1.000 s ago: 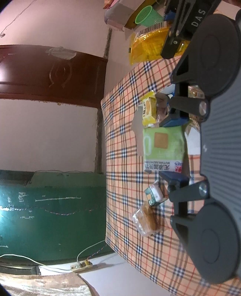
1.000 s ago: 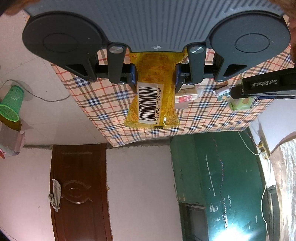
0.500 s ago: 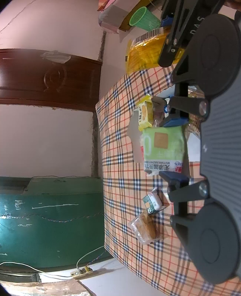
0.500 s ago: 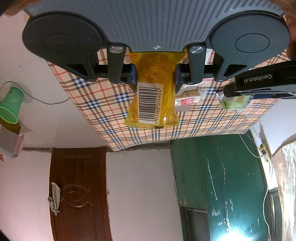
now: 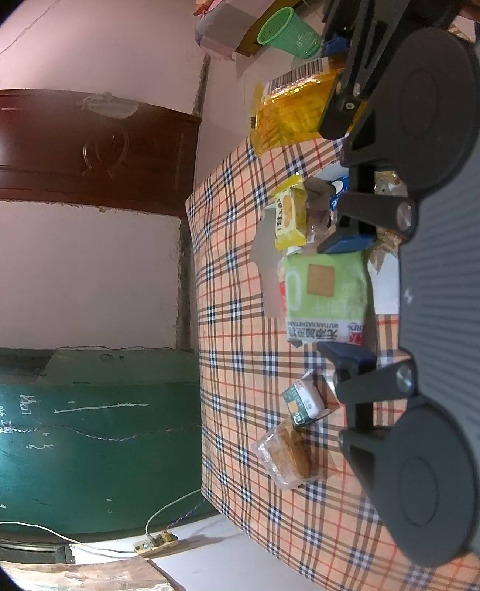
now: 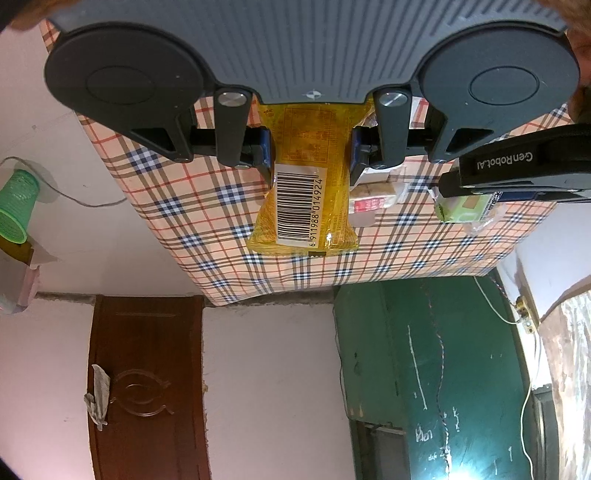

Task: Organize snacks
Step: 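Carry both held packs up and over the box, then lower both packs into the box and open both tools, then grasp the clear pastry bag with the left tool while the right tool grasps the green-white biscuit box, then carry both held snacks over the box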

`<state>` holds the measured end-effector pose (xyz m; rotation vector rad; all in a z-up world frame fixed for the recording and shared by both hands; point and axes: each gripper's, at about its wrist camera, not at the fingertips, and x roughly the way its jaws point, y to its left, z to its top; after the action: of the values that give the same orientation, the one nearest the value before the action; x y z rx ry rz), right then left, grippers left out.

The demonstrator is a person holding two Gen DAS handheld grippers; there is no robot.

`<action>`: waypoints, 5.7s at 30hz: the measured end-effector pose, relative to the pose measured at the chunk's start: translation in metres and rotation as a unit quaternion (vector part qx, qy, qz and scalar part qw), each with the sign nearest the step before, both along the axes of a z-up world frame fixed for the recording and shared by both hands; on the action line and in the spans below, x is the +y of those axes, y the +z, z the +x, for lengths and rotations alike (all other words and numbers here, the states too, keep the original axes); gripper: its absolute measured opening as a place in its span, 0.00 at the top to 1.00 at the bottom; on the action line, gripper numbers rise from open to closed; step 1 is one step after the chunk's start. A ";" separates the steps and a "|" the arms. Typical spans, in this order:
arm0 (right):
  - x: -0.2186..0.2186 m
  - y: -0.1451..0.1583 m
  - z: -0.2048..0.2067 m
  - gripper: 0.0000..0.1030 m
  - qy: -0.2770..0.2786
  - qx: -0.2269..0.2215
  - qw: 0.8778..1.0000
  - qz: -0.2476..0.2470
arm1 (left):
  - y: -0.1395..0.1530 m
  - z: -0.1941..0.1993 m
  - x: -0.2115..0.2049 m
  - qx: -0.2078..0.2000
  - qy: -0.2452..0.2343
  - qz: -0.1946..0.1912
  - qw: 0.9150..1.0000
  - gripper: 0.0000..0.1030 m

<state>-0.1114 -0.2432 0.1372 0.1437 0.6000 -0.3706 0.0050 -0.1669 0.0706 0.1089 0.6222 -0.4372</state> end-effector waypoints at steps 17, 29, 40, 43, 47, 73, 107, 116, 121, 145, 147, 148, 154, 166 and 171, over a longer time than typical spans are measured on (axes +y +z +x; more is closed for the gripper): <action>-0.009 -0.039 0.057 0.56 0.006 0.032 0.999 0.005 | -0.023 0.054 -0.011 0.028 0.006 0.002 1.000 0.54; -0.033 -0.065 0.081 0.48 -0.008 0.052 0.999 0.009 | -0.051 0.081 -0.027 0.061 -0.015 0.000 0.998 0.54; -0.029 -0.064 0.082 0.32 -0.021 0.032 0.999 -0.007 | -0.066 0.087 -0.004 0.094 -0.021 -0.026 0.995 0.33; -0.023 -0.055 0.081 0.30 -0.015 0.020 1.000 -0.013 | -0.059 0.086 0.010 0.086 -0.006 -0.028 0.996 0.33; -0.011 -0.048 0.085 0.28 0.001 0.015 1.000 -0.014 | -0.048 0.082 0.032 0.069 0.016 -0.024 0.997 0.33; 0.105 -0.059 0.174 0.23 0.125 0.034 0.992 -0.007 | -0.033 0.127 0.160 -0.040 0.059 0.010 0.997 0.02; 0.100 -0.174 0.342 0.21 0.179 0.173 0.968 0.030 | -0.117 0.234 0.117 -0.047 -0.051 0.110 0.992 0.38; 0.113 -0.172 0.336 0.46 0.181 0.155 0.971 0.026 | -0.115 0.216 0.122 -0.030 0.038 0.108 0.993 0.39; 0.113 -0.157 0.317 0.46 0.170 0.140 0.975 0.029 | -0.108 0.204 0.128 0.004 0.079 0.089 0.993 0.40; 0.127 -0.067 0.188 0.46 0.159 0.068 0.985 0.009 | -0.038 0.085 0.123 -0.036 0.116 0.068 0.990 0.48; 0.130 -0.061 0.175 0.46 0.158 0.063 0.985 0.003 | -0.031 0.072 0.120 -0.044 0.115 0.066 0.990 0.48; 0.131 -0.057 0.168 0.46 0.157 0.061 0.986 0.002 | -0.028 0.066 0.118 -0.046 0.113 0.065 0.990 0.48; 0.123 -0.040 0.130 0.46 0.144 0.044 0.989 0.000 | -0.017 0.036 0.106 -0.049 0.104 0.055 0.992 0.48; 0.083 -0.018 0.056 0.46 0.083 0.022 0.996 -0.010 | -0.012 -0.011 0.062 -0.050 0.047 0.038 0.997 0.48; 0.057 -0.012 0.027 0.46 0.053 0.017 0.998 -0.014 | -0.010 -0.024 0.041 -0.051 0.022 0.033 0.998 0.48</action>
<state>-0.0845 -0.1865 0.1247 0.0779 0.6331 -0.2797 -0.0186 -0.1258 0.0604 0.1789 0.5370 -0.3659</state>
